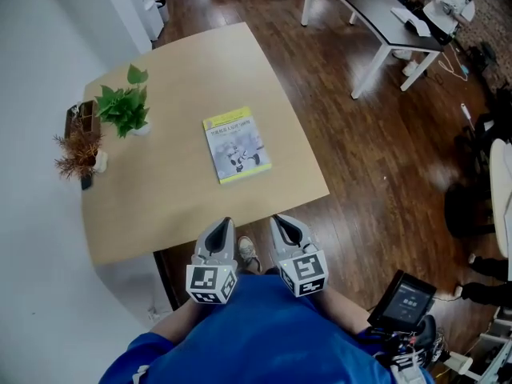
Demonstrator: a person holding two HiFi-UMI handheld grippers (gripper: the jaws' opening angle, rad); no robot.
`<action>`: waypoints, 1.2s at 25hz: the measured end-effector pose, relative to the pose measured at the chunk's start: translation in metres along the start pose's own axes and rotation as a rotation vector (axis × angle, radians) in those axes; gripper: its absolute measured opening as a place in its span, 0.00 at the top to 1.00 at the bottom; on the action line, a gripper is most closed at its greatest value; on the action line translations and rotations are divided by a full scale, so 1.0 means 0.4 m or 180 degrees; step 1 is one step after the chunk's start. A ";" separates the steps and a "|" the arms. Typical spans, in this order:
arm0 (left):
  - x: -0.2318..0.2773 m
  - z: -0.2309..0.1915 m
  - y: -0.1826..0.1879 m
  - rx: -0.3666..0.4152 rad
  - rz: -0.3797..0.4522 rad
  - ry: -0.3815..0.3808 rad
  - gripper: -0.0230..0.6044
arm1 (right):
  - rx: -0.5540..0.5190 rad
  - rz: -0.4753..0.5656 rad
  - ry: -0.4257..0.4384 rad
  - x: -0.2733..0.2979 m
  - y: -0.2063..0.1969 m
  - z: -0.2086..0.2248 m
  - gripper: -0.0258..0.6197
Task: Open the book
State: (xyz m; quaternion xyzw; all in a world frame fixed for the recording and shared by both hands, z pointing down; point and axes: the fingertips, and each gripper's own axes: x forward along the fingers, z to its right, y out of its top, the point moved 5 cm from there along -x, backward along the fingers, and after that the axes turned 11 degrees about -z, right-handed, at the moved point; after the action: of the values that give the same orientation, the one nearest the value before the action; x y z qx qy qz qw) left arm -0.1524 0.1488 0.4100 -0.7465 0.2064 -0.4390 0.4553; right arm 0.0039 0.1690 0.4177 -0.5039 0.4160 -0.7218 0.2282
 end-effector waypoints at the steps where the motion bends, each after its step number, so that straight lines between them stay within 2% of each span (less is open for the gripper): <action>1: 0.015 -0.014 0.009 0.0003 -0.0007 -0.0022 0.95 | 0.0005 -0.0009 -0.0019 0.019 0.011 0.004 0.96; 8: 0.098 -0.088 0.050 0.0002 -0.0046 -0.0135 0.95 | 0.0036 -0.0065 -0.0158 0.108 0.062 0.034 0.96; 14: 0.164 -0.105 0.076 0.0003 -0.0109 -0.0146 0.95 | 0.0028 -0.0126 -0.0181 0.155 0.088 0.086 0.96; 21: 0.246 -0.113 0.106 -0.0005 -0.0280 0.0044 0.95 | -0.0043 -0.0243 -0.0026 0.224 0.125 0.169 0.96; 30: 0.412 -0.095 0.125 -0.0108 -0.0550 0.0261 0.95 | -0.0071 -0.0409 0.0170 0.310 0.150 0.300 0.96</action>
State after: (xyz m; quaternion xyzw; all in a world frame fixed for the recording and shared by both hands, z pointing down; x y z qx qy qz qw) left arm -0.0927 -0.0118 0.4516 -0.7506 0.1671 -0.5033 0.3943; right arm 0.0605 -0.0013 0.4521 -0.5126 0.3968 -0.7435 0.1646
